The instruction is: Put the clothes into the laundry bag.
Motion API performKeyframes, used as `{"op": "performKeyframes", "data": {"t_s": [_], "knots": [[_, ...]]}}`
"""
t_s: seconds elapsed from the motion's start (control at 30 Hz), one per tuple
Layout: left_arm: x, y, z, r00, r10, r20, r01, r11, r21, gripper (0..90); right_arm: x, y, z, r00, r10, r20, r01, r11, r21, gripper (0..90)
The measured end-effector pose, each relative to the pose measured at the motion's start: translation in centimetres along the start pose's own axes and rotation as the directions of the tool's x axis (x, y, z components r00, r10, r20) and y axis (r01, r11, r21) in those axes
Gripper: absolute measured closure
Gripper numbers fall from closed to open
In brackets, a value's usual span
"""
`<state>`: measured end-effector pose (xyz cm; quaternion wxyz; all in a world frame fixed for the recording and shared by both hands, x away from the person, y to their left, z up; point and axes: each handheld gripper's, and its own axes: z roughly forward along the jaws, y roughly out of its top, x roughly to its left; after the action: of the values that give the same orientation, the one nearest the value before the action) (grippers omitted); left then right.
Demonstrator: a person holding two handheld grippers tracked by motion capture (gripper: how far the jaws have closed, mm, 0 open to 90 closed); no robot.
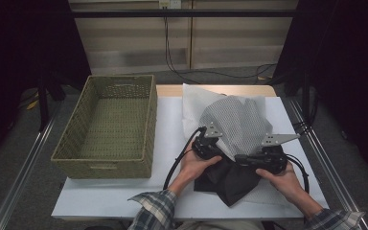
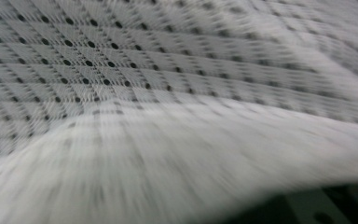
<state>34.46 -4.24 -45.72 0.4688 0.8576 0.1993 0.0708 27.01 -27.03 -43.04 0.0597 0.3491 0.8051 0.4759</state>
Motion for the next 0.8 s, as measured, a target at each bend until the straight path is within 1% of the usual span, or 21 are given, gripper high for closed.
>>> {"op": "performKeyframes", "data": {"t_s": [0.03,0.1,0.17,0.2,0.23,0.27,0.3,0.33,0.37,0.4,0.43,0.53,0.6,0.63,0.7,0.73,0.77,0.8], "knots": [[-0.2,-0.1,-0.5,1.0,-0.002,0.009,0.002,1.0,-0.003,64.0,-0.1,0.0,0.0,1.0,0.001,0.006,-0.001,1.0,0.002,90.0],[-0.4,-0.4,-1.5,0.9999,-0.007,0.01,0.007,1.0,-0.004,59.4,-0.2,-0.1,0.1,1.0,0.004,0.009,-0.004,1.0,0.004,90.0],[-0.6,-0.8,-2.5,0.9994,-0.006,0.033,0.006,0.9999,-0.01,55.7,-0.2,-0.1,0.2,0.9998,0.001,0.018,-0.001,1.0,0.011,90.0],[-0.9,-0.9,-2.9,0.9995,-0.003,0.033,0.003,1.0,0.003,54.4,-0.3,-0.1,0.3,0.9999,-0.002,0.015,0.001,1.0,0.014,90.0],[-1.1,-1.0,-3.3,0.9992,0.008,0.038,-0.008,0.9999,0.008,52.2,-0.3,-0.1,0.4,0.9998,-0.002,0.018,0.002,1.0,0.016,90.0],[-1.4,-1.2,-3.7,0.9994,0.009,0.034,-0.009,0.9999,0.008,49.8,-0.3,-0.1,0.5,0.9998,-0.004,0.022,0.003,1.0,0.021,90.0],[-1.7,-1.3,-4.1,0.9991,0.003,0.041,-0.003,1.0,-0.008,47.4,-0.3,-0.2,0.5,0.9997,-0.003,0.023,0.003,1.0,0.026,90.0],[-1.9,-1.5,-4.7,0.9988,0.009,0.049,-0.008,0.9999,-0.011,45.4,-0.3,-0.2,0.6,0.9996,-0.005,0.028,0.004,1.0,0.03,90.0],[-2.1,-1.6,-5.2,0.9991,0.017,0.039,-0.016,0.9997,-0.016,44.5,-0.4,-0.2,0.6,0.9995,-0.007,0.03,0.006,0.999,0.033,90.0],[-2.2,-1.6,-5.6,0.999,0.018,0.041,-0.017,0.9995,-0.028,43.3,-0.4,-0.2,0.6,0.9994,-0.007,0.035,0.006,0.999,0.033,90.0],[-2.3,-1.8,-6.0,0.9981,0.011,0.06,-0.009,0.9994,-0.033,41.5,-0.5,-0.2,0.6,0.9995,-0.006,0.033,0.005,0.999,0.034,90.0],[-3.0,-2.1,-6.5,0.9968,0.01,0.079,-0.007,0.9993,-0.036,36.1,-0.5,-0.2,0.7,0.9994,-0.005,0.036,0.003,0.999,0.04,90.0],[-3.6,-2.4,-6.5,0.9965,0.039,0.073,-0.037,0.9991,-0.022,31.6,-0.5,-0.3,0.8,0.9992,-0.01,0.038,0.008,0.999,0.047,90.0],[-3.9,-2.5,-6.4,0.9952,0.043,0.087,-0.041,0.9988,-0.028,28.9,-0.5,-0.3,0.8,0.999,-0.014,0.042,0.012,0.999,0.049,90.0],[-4.3,-2.7,-6.0,0.9944,0.041,0.097,-0.039,0.999,-0.02,25.0,-0.5,-0.3,0.8,0.9991,-0.013,0.04,0.01,0.999,0.052,90.0],[-4.5,-2.7,-5.9,0.9944,0.05,0.093,-0.049,0.9987,-0.01,23.8,-0.5,-0.3,0.9,0.999,-0.015,0.041,0.013,0.998,0.054,90.0],[-4.6,-2.6,-6.0,0.9942,0.067,0.084,-0.067,0.9977,-0.007,23.3,-0.5,-0.3,0.9,0.9988,-0.017,0.045,0.015,0.998,0.055,90.0],[-4.7,-2.5,-6.4,0.9938,0.091,0.064,-0.091,0.9958,-0.007,23.4,-0.5,-0.3,0.9,0.9987,-0.018,0.048,0.016,0.998,0.058,90.0]]}}
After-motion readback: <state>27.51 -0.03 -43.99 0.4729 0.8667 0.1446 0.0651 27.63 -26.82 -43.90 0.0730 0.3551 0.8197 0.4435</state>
